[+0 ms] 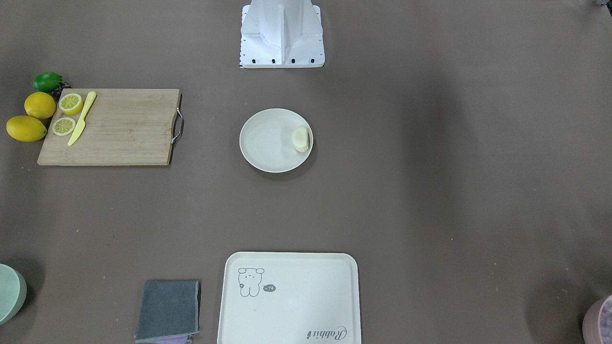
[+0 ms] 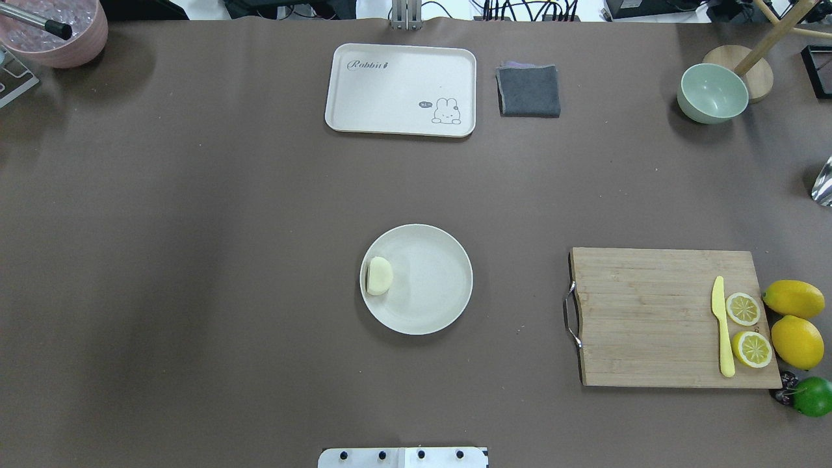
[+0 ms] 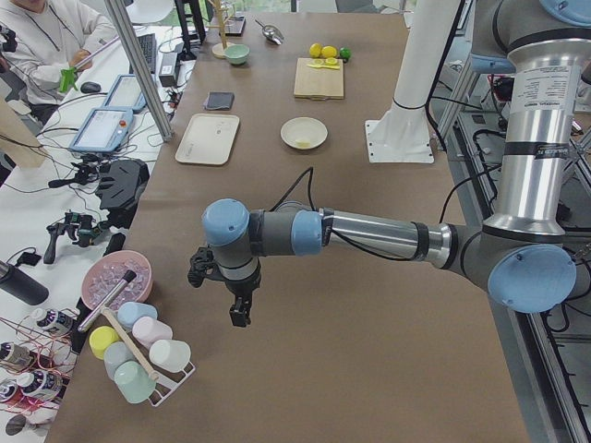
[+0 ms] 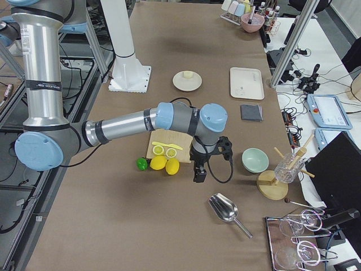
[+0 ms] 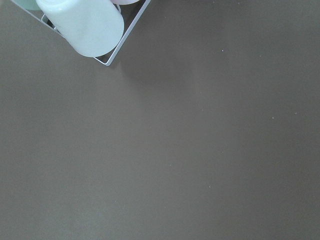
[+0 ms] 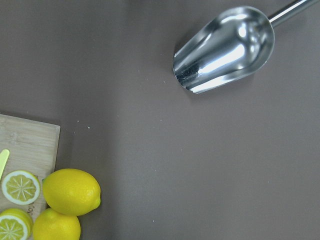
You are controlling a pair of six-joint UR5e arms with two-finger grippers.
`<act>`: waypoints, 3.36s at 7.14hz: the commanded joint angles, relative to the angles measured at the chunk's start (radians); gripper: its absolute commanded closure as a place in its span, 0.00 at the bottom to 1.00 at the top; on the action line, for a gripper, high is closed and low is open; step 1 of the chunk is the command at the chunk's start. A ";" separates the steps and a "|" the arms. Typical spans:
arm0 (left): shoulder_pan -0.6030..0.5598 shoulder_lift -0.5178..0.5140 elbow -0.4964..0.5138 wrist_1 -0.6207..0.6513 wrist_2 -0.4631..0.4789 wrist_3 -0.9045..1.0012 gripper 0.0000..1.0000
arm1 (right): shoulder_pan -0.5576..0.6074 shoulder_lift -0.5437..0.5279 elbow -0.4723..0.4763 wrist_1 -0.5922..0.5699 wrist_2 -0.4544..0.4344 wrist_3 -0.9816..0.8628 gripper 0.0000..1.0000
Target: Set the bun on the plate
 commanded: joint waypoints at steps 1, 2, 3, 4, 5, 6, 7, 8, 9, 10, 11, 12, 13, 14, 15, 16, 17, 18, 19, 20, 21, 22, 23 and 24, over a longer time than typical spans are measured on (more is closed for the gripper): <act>-0.002 0.002 -0.001 0.000 -0.002 0.001 0.02 | 0.004 -0.038 -0.002 0.029 -0.001 -0.002 0.00; -0.002 0.000 0.004 0.000 -0.002 0.000 0.02 | 0.004 -0.053 -0.011 0.029 0.006 -0.002 0.00; 0.000 -0.008 -0.011 0.000 -0.002 0.000 0.02 | 0.004 -0.062 -0.005 0.036 -0.003 -0.014 0.00; 0.000 -0.012 0.007 -0.005 -0.011 0.004 0.02 | 0.004 -0.065 -0.007 0.036 -0.015 -0.017 0.00; -0.002 0.017 -0.002 -0.054 -0.011 0.003 0.02 | 0.006 -0.073 0.002 0.034 -0.036 -0.019 0.00; -0.002 0.052 -0.002 -0.135 -0.010 -0.006 0.02 | 0.006 -0.071 0.004 0.034 -0.061 -0.019 0.00; -0.002 0.066 -0.007 -0.146 -0.011 -0.032 0.02 | 0.004 -0.070 0.011 0.036 -0.084 -0.017 0.00; -0.002 0.066 -0.005 -0.146 -0.011 -0.036 0.02 | 0.004 -0.068 0.012 0.036 -0.114 -0.017 0.00; -0.002 0.068 -0.005 -0.145 -0.011 -0.036 0.02 | 0.004 -0.065 0.013 0.036 -0.150 -0.017 0.00; -0.002 0.069 -0.004 -0.145 -0.011 -0.036 0.02 | 0.004 -0.065 0.012 0.034 -0.149 -0.017 0.00; -0.003 0.069 -0.004 -0.145 -0.011 -0.036 0.02 | 0.004 -0.068 0.012 0.034 -0.133 -0.016 0.00; -0.002 0.069 0.005 -0.145 -0.011 -0.036 0.02 | 0.004 -0.068 0.015 0.036 -0.124 -0.016 0.00; -0.002 0.069 0.003 -0.146 -0.011 -0.036 0.02 | 0.004 -0.068 0.015 0.036 -0.124 -0.016 0.00; -0.002 0.069 0.004 -0.146 -0.011 -0.036 0.02 | 0.004 -0.068 0.015 0.036 -0.124 -0.016 0.00; -0.002 0.069 0.004 -0.145 -0.011 -0.036 0.02 | 0.004 -0.068 0.015 0.036 -0.122 -0.014 0.00; -0.002 0.071 0.004 -0.145 -0.011 -0.036 0.02 | 0.004 -0.068 0.015 0.036 -0.122 -0.014 0.00; -0.002 0.069 0.006 -0.145 -0.011 -0.036 0.02 | 0.004 -0.070 0.015 0.034 -0.122 -0.014 0.00; -0.002 0.069 0.006 -0.143 -0.010 -0.036 0.02 | 0.004 -0.070 0.015 0.036 -0.122 -0.014 0.00; -0.002 0.069 0.006 -0.141 -0.010 -0.036 0.02 | 0.004 -0.070 0.015 0.036 -0.122 -0.014 0.00; -0.002 0.069 0.004 -0.137 -0.008 -0.036 0.02 | 0.004 -0.070 0.016 0.036 -0.122 -0.014 0.00; -0.003 0.071 0.003 -0.135 -0.008 -0.034 0.02 | 0.004 -0.070 0.016 0.036 -0.122 -0.014 0.00; -0.002 0.080 0.006 -0.137 -0.002 -0.034 0.02 | 0.004 -0.068 0.016 0.036 -0.122 -0.014 0.00; -0.002 0.084 0.009 -0.140 -0.001 -0.036 0.02 | 0.004 -0.068 0.016 0.036 -0.122 -0.014 0.00; -0.002 0.084 0.009 -0.140 -0.001 -0.036 0.02 | 0.004 -0.068 0.016 0.036 -0.122 -0.014 0.00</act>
